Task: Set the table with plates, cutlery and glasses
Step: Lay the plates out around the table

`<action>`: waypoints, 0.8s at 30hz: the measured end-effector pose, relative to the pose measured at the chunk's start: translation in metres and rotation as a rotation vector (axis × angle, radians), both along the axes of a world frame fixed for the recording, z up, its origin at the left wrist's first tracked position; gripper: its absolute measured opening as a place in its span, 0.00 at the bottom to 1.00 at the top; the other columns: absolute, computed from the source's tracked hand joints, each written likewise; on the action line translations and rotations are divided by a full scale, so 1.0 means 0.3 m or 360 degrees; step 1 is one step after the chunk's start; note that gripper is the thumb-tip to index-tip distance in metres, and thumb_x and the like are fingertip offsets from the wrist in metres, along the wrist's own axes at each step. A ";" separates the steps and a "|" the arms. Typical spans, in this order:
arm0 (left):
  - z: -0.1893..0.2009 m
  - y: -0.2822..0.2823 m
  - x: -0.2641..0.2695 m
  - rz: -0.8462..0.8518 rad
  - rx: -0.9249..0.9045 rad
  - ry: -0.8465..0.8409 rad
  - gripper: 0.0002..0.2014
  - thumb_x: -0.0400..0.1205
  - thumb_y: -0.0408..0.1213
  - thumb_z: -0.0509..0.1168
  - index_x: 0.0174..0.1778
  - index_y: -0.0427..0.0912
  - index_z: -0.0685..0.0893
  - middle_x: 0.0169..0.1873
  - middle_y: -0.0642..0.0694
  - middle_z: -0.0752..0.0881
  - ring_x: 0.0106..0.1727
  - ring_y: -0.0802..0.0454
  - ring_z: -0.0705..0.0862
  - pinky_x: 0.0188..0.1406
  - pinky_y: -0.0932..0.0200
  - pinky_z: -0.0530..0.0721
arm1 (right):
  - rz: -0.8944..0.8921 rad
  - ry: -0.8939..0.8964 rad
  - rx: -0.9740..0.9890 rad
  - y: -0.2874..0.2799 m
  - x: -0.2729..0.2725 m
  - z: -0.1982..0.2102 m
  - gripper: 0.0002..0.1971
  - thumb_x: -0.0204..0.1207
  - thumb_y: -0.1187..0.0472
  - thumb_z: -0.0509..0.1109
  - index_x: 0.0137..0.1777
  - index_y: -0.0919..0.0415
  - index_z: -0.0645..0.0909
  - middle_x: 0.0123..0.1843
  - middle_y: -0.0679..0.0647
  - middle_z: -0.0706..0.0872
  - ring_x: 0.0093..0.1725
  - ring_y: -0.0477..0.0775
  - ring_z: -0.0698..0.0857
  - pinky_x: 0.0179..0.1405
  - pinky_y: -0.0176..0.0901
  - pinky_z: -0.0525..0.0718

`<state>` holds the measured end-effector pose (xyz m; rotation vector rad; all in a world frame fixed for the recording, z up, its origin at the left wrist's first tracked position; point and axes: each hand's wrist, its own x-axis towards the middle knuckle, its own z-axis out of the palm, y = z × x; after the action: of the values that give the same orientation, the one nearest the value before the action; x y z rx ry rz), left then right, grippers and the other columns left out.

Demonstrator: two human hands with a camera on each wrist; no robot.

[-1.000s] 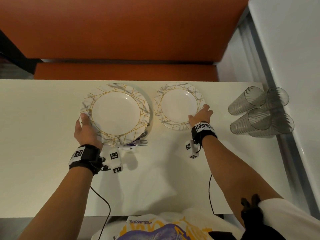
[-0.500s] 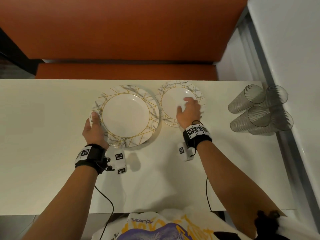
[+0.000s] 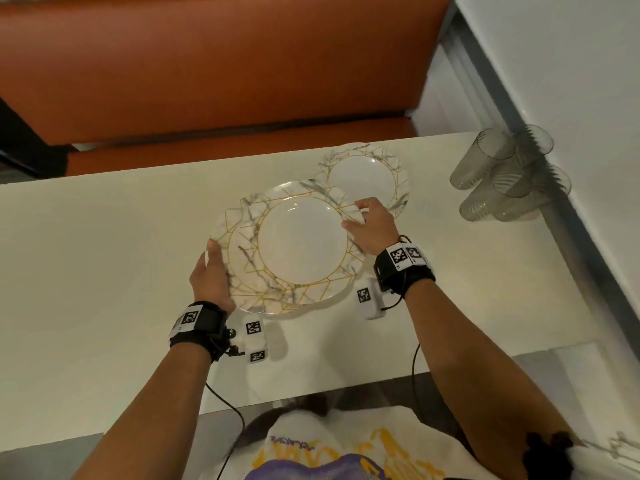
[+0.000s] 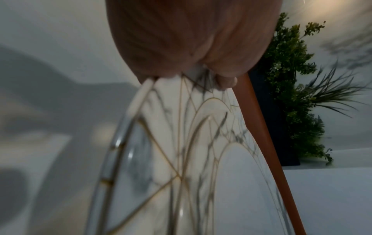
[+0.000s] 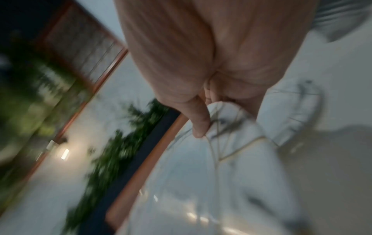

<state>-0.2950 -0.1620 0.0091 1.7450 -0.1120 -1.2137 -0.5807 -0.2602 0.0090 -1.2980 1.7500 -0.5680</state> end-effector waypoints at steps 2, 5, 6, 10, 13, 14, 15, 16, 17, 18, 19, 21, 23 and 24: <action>-0.010 0.044 0.037 -0.0021 -0.0029 -0.0053 0.25 0.88 0.59 0.64 0.74 0.46 0.85 0.60 0.42 0.91 0.60 0.42 0.90 0.64 0.40 0.89 | -0.0142 -0.0107 0.0020 0.070 -0.043 -0.015 0.23 0.77 0.57 0.76 0.71 0.56 0.76 0.65 0.54 0.84 0.56 0.54 0.87 0.53 0.45 0.88; -0.021 0.101 0.091 -0.0034 -0.0097 -0.0094 0.27 0.87 0.60 0.65 0.75 0.46 0.85 0.60 0.44 0.92 0.58 0.44 0.91 0.61 0.43 0.91 | -0.0404 -0.0181 0.0005 0.184 -0.125 -0.045 0.20 0.79 0.58 0.73 0.69 0.56 0.77 0.64 0.55 0.86 0.60 0.56 0.87 0.64 0.55 0.85; -0.022 0.114 0.107 -0.0028 -0.0109 -0.0122 0.28 0.87 0.61 0.65 0.76 0.46 0.84 0.59 0.43 0.92 0.55 0.45 0.90 0.58 0.45 0.91 | -0.0513 -0.0194 -0.0014 0.225 -0.156 -0.062 0.18 0.80 0.60 0.72 0.69 0.57 0.77 0.63 0.55 0.87 0.59 0.56 0.87 0.62 0.54 0.86; -0.012 0.151 0.179 0.0011 -0.0089 -0.0253 0.32 0.86 0.63 0.66 0.80 0.46 0.79 0.57 0.45 0.90 0.59 0.44 0.87 0.61 0.46 0.87 | -0.0896 -0.0165 0.0041 0.400 -0.268 -0.140 0.18 0.81 0.62 0.69 0.70 0.60 0.79 0.64 0.58 0.88 0.60 0.62 0.88 0.63 0.58 0.87; -0.011 0.171 0.219 0.0034 -0.0127 -0.0285 0.22 0.86 0.62 0.66 0.66 0.51 0.87 0.47 0.55 0.90 0.58 0.46 0.89 0.66 0.42 0.88 | -0.1062 -0.0097 0.0144 0.521 -0.311 -0.202 0.18 0.83 0.61 0.68 0.72 0.61 0.78 0.68 0.59 0.86 0.65 0.62 0.85 0.69 0.58 0.83; -0.012 0.177 0.232 0.0033 -0.0123 -0.0303 0.22 0.86 0.62 0.65 0.67 0.51 0.87 0.45 0.56 0.90 0.57 0.46 0.90 0.65 0.41 0.89 | -0.1098 -0.0060 0.0175 0.556 -0.321 -0.225 0.19 0.83 0.61 0.68 0.73 0.62 0.78 0.69 0.59 0.85 0.66 0.62 0.84 0.69 0.56 0.83; -0.009 0.183 0.238 0.0035 -0.0118 -0.0314 0.24 0.87 0.62 0.64 0.72 0.50 0.86 0.47 0.56 0.90 0.58 0.46 0.90 0.65 0.42 0.89 | -0.1126 -0.0033 0.0193 0.589 -0.325 -0.239 0.20 0.83 0.62 0.67 0.74 0.63 0.78 0.70 0.60 0.84 0.68 0.62 0.84 0.70 0.54 0.82; -0.014 0.188 0.245 0.0049 -0.0105 -0.0318 0.29 0.86 0.62 0.64 0.77 0.48 0.82 0.51 0.54 0.90 0.59 0.46 0.89 0.65 0.42 0.89 | -0.1157 -0.0022 0.0201 0.617 -0.329 -0.252 0.20 0.83 0.62 0.67 0.74 0.63 0.77 0.71 0.61 0.84 0.68 0.62 0.83 0.69 0.50 0.81; -0.022 0.192 0.252 0.0063 -0.0090 -0.0330 0.32 0.86 0.64 0.64 0.82 0.48 0.78 0.56 0.51 0.90 0.59 0.46 0.89 0.65 0.42 0.89 | -0.1185 -0.0020 0.0212 0.642 -0.329 -0.259 0.20 0.83 0.63 0.67 0.74 0.64 0.77 0.71 0.61 0.84 0.69 0.62 0.83 0.67 0.46 0.80; -0.028 0.193 0.259 0.0074 -0.0075 -0.0326 0.35 0.85 0.65 0.65 0.84 0.48 0.75 0.60 0.48 0.90 0.57 0.47 0.89 0.63 0.43 0.89 | -0.1216 -0.0022 0.0224 0.663 -0.330 -0.269 0.19 0.84 0.64 0.66 0.74 0.64 0.76 0.71 0.61 0.84 0.69 0.63 0.83 0.64 0.43 0.78; -0.024 0.196 0.257 0.0087 -0.0080 -0.0319 0.37 0.84 0.66 0.65 0.85 0.49 0.74 0.61 0.46 0.90 0.54 0.47 0.89 0.61 0.44 0.90 | -0.1247 -0.0018 0.0234 0.682 -0.330 -0.275 0.19 0.84 0.65 0.66 0.74 0.65 0.76 0.71 0.61 0.84 0.69 0.63 0.82 0.61 0.41 0.77; -0.029 0.202 0.251 0.0093 -0.0084 -0.0331 0.38 0.83 0.67 0.65 0.85 0.48 0.75 0.62 0.45 0.90 0.53 0.45 0.91 0.57 0.45 0.90 | -0.1304 0.0022 0.0238 0.714 -0.325 -0.278 0.18 0.84 0.65 0.66 0.73 0.64 0.77 0.69 0.61 0.85 0.67 0.63 0.83 0.57 0.40 0.76; -0.032 0.208 0.235 0.0060 -0.0081 -0.0341 0.35 0.84 0.66 0.64 0.82 0.48 0.77 0.59 0.44 0.90 0.52 0.43 0.89 0.54 0.46 0.90 | -0.1331 0.0078 0.0224 0.737 -0.324 -0.280 0.17 0.83 0.65 0.66 0.71 0.62 0.77 0.67 0.62 0.86 0.64 0.63 0.85 0.53 0.40 0.76; -0.033 0.211 0.229 0.0044 -0.0082 -0.0353 0.34 0.85 0.65 0.64 0.82 0.48 0.78 0.57 0.45 0.90 0.49 0.45 0.87 0.53 0.46 0.90 | -0.1334 0.0110 0.0211 0.743 -0.327 -0.283 0.17 0.83 0.65 0.67 0.71 0.61 0.77 0.66 0.62 0.86 0.62 0.63 0.85 0.51 0.41 0.77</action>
<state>-0.2264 -0.0986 -0.0006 1.8254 -0.2469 -0.9860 -0.6790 -0.0372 -0.0759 -0.4458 2.3237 -0.8450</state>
